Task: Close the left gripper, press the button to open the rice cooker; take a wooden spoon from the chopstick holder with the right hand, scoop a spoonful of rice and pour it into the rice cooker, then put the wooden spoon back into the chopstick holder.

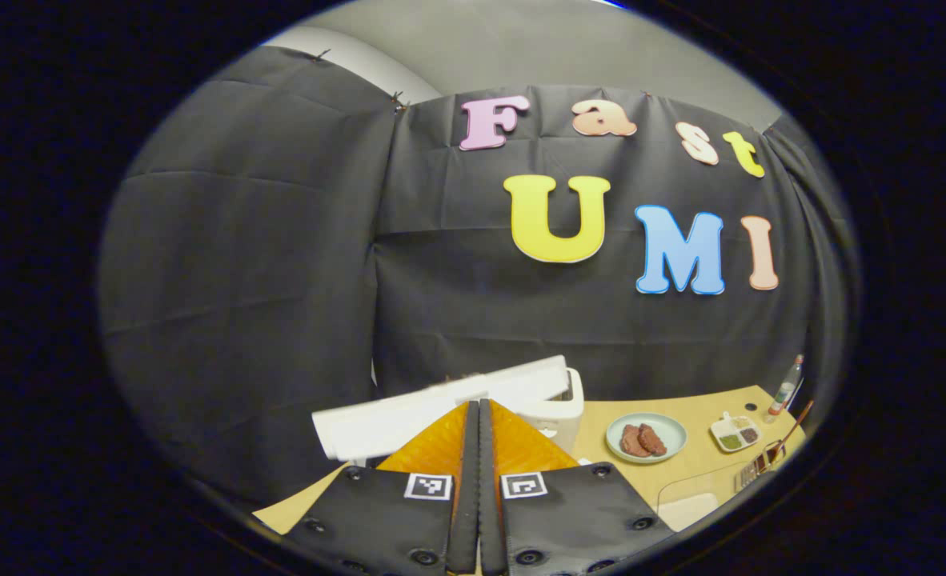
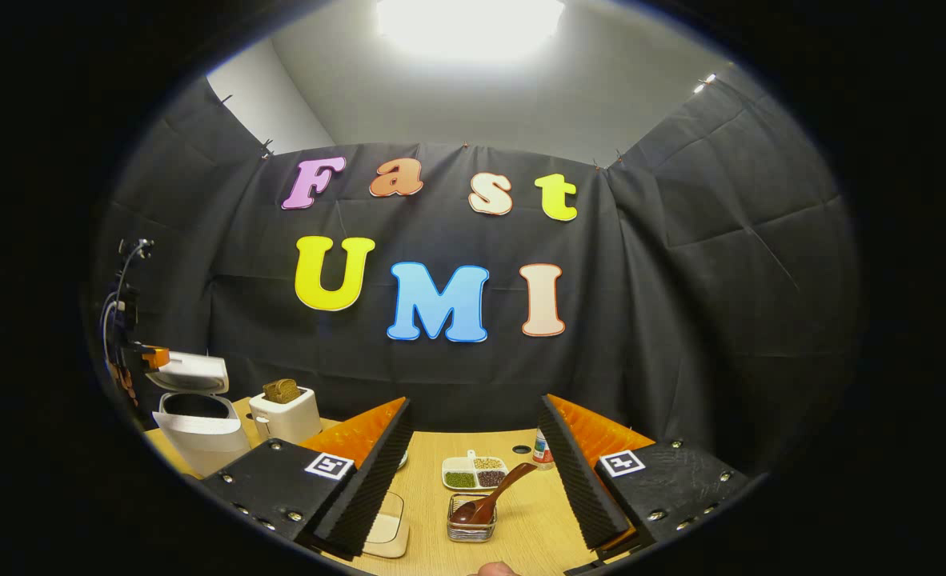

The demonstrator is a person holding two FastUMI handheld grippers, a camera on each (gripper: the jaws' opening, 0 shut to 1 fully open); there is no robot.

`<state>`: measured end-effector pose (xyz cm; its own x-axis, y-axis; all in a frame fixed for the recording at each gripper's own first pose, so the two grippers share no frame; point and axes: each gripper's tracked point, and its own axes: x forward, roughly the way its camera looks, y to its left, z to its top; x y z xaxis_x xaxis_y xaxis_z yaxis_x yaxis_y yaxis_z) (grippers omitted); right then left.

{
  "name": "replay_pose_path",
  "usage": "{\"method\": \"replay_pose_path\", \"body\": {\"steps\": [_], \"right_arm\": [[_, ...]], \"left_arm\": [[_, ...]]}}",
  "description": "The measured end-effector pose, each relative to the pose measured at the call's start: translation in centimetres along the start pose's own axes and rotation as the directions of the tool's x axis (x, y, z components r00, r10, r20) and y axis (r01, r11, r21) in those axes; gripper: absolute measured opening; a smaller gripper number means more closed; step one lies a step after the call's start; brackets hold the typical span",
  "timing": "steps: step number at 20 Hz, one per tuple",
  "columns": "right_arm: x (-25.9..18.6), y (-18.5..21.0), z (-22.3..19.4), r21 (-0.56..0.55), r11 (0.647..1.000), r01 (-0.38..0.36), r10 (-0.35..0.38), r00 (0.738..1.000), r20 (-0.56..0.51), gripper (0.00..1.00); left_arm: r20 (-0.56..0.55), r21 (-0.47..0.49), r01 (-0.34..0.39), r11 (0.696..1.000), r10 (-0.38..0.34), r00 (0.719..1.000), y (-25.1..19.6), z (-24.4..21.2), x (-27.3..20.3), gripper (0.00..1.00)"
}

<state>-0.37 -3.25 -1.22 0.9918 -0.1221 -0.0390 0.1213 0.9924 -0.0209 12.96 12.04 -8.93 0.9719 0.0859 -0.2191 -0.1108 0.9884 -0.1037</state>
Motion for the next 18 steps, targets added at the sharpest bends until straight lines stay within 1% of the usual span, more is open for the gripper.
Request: {"method": "replay_pose_path", "body": {"steps": [1, 5, 6, 8, 9, 10, 11, 13, 14, 18], "right_arm": [[0.1, -0.2, -0.1, 0.002, 1.000, -0.002, 0.002, 1.000, 0.000, 0.96], [1.5, -1.0, -0.4, -0.001, 1.000, -0.009, 0.009, 1.000, -0.002, 0.96], [1.9, -1.3, -0.4, -0.002, 1.000, -0.009, 0.009, 1.000, -0.001, 0.96], [2.8, -1.9, -0.6, 0.002, 1.000, -0.008, 0.008, 1.000, -0.002, 0.96], [3.3, -2.1, -0.7, 0.008, 1.000, -0.008, 0.008, 1.000, -0.005, 0.96], [3.8, -2.4, -0.9, 0.013, 1.000, -0.006, 0.006, 1.000, -0.009, 0.96], [4.3, -2.8, -1.2, 0.019, 1.000, -0.003, 0.004, 1.000, -0.015, 0.96], [5.6, -3.3, -2.0, 0.029, 1.000, -0.001, 0.002, 0.999, -0.037, 0.96], [6.3, -3.7, -2.4, 0.030, 1.000, 0.004, -0.003, 0.999, -0.050, 0.96], [8.5, -4.7, -4.4, 0.054, 0.998, 0.012, -0.006, 0.995, -0.096, 0.96]], "left_arm": [[0.022, -0.009, 0.005, 1.000, -0.005, 1.000, -0.4, 0.9, -0.9, 0.09], [0.089, -0.044, 0.061, 0.997, -0.057, 0.994, -2.5, 3.7, -4.1, 0.10], [0.105, -0.045, 0.076, 0.996, -0.071, 0.992, -2.9, 4.3, -4.9, 0.23], [0.125, -0.034, 0.104, 0.994, -0.099, 0.987, -4.1, 5.0, -6.3, 0.54], [0.130, -0.020, 0.105, 0.994, -0.101, 0.986, -4.2, 5.3, -6.8, 0.70], [0.134, -0.004, 0.101, 0.995, -0.100, 0.986, -4.4, 5.3, -7.3, 0.82], [0.139, 0.007, 0.098, 0.995, -0.098, 0.985, -4.7, 5.4, -7.7, 0.85], [0.148, 0.008, 0.104, 0.995, -0.104, 0.984, -5.5, 5.6, -8.7, 0.85], [0.149, 0.007, 0.111, 0.994, -0.111, 0.983, -5.8, 5.4, -9.2, 0.94], [0.157, 0.008, 0.112, 0.994, -0.112, 0.981, -6.1, 5.1, -11.2, 0.95]]}}
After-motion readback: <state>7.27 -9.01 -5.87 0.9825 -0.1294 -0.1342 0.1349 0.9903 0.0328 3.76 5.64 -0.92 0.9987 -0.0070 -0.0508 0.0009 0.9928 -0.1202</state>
